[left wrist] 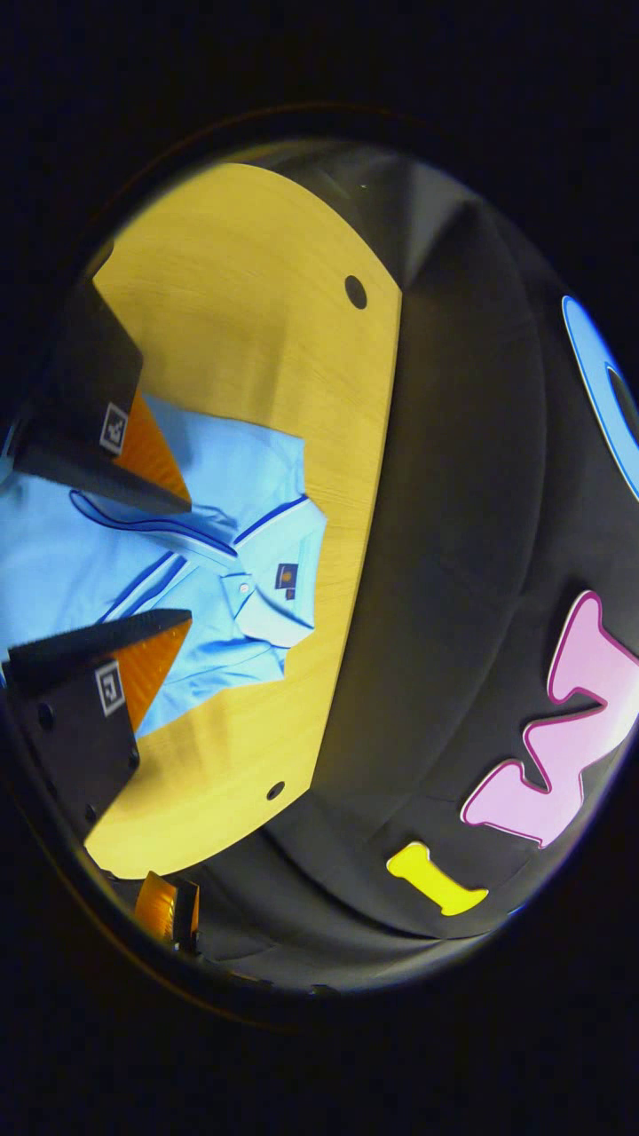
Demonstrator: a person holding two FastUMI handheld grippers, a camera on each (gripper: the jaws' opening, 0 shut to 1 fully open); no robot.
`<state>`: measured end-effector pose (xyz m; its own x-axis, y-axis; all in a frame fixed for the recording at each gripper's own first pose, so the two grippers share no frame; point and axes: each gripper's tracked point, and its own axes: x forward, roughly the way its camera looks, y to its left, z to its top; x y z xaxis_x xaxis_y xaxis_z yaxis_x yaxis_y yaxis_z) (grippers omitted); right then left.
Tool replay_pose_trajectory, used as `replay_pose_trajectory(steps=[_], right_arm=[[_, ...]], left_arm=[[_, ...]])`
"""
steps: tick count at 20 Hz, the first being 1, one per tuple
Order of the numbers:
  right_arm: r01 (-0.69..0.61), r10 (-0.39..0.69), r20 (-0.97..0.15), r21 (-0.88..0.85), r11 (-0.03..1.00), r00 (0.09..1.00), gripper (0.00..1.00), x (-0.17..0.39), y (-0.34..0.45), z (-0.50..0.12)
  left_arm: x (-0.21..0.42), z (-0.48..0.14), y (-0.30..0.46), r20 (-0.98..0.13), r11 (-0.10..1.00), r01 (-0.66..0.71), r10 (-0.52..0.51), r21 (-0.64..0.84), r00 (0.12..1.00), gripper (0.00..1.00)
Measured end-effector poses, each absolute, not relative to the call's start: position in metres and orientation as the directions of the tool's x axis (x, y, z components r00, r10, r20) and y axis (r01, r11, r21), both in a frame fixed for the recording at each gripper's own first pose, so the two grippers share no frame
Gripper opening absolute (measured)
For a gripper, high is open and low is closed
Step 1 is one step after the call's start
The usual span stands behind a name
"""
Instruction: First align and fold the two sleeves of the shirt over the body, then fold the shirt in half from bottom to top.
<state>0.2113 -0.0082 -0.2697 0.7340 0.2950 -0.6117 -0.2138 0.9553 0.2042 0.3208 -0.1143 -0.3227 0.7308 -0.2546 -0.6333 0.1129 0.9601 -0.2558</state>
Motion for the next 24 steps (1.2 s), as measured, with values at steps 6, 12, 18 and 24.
replay_pose_trajectory(steps=[6, 12, 18, 24], right_arm=[[-0.207, 0.296, -0.629, 0.213, 0.955, 0.719, 0.98, 0.167, 0.006, -0.27], [-0.181, 0.28, -0.675, 0.215, 0.96, 0.683, 0.99, 0.101, 0.018, -0.285], [-0.172, 0.277, -0.727, 0.217, 0.961, 0.629, 0.98, 0.041, 0.032, -0.304], [-0.13, 0.261, -0.762, 0.229, 0.965, 0.593, 0.99, 0.001, 0.04, -0.324]], left_arm=[[0.246, -0.311, -0.078, -0.63, 0.984, 0.107, -0.175, -0.146, 0.757, 0.98], [0.158, -0.295, -0.051, -0.642, 0.989, 0.105, -0.147, -0.104, 0.753, 0.98], [0.09, -0.3, -0.034, -0.668, 0.989, 0.099, -0.147, -0.109, 0.73, 0.98], [0.029, -0.327, -0.028, -0.72, 0.99, 0.081, -0.14, -0.117, 0.68, 0.98]])
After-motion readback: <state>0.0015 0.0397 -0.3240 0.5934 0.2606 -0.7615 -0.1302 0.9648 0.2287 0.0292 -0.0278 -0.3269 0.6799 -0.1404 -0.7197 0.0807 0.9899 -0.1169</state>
